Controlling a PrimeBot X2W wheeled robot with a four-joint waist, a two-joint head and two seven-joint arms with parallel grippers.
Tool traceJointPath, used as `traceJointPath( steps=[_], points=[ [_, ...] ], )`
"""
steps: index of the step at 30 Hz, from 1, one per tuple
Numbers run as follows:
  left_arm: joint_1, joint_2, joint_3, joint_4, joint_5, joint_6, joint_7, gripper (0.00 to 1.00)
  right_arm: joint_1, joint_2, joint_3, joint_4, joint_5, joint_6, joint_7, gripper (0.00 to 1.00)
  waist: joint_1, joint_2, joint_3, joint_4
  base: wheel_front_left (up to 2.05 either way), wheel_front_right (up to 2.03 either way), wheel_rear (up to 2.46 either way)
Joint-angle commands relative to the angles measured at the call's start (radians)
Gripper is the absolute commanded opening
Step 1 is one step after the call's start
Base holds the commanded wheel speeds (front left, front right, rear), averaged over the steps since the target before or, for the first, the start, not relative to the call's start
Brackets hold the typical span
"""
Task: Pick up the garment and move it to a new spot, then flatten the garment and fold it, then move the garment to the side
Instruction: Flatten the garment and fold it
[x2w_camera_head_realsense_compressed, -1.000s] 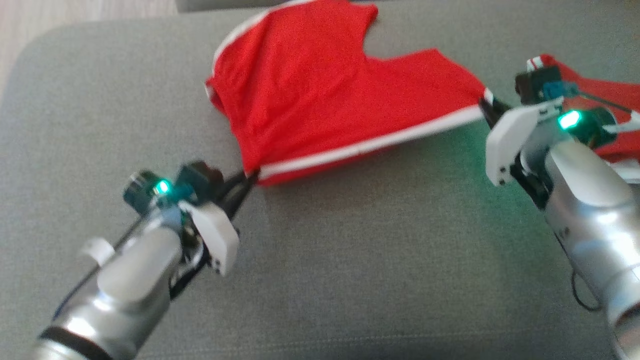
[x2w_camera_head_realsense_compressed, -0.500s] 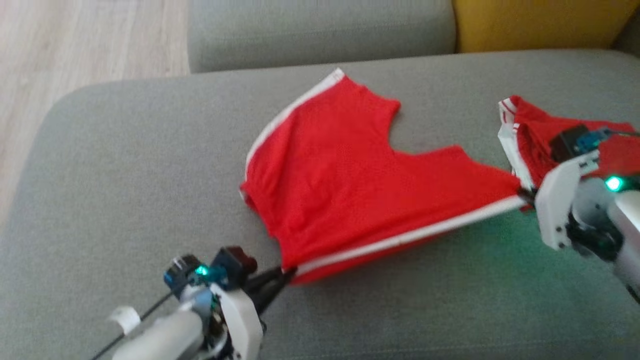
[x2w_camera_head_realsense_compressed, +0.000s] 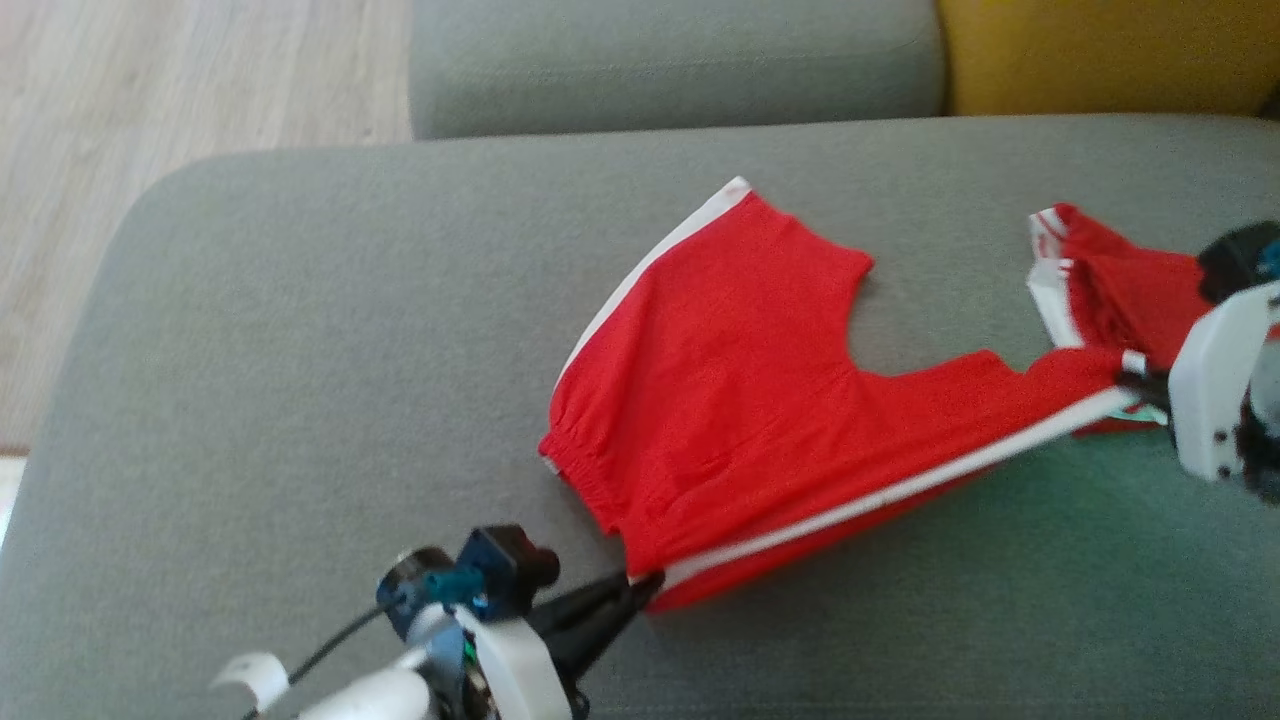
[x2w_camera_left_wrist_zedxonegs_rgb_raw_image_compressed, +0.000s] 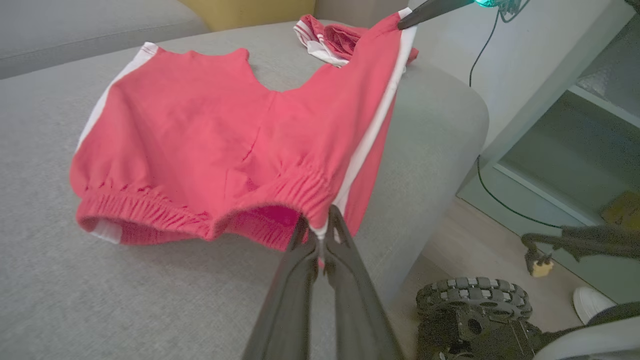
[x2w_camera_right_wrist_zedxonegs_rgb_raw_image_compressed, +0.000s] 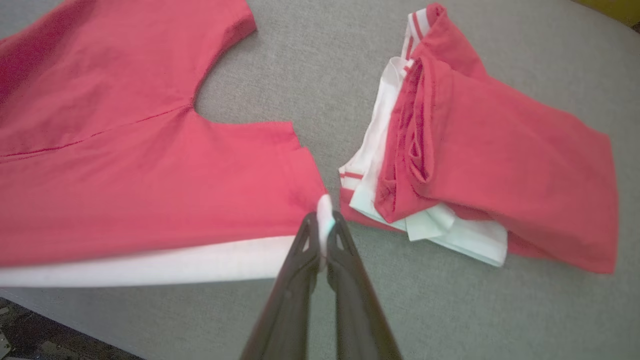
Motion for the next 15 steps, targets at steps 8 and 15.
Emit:
traceJointPath(
  steps=[8, 15],
  points=[
    [-0.147, 0.000, 0.111, -0.011, -0.021, 0.008, -0.017, 0.00, -0.179, 0.036, -0.127, -0.039, -0.111, -0.001, 0.094, 0.00, 0.0001, -0.0001, 0.124, 0.138, 0.00, 0.00, 0.00],
    [-0.238, -0.074, 0.129, 0.071, -0.022, -0.023, -0.054, 0.00, -0.328, 0.127, -0.164, 0.016, -0.221, -0.001, 0.149, 0.00, 0.0001, -0.0001, 0.218, 0.228, 0.00, 0.00, 0.00]
  ],
)
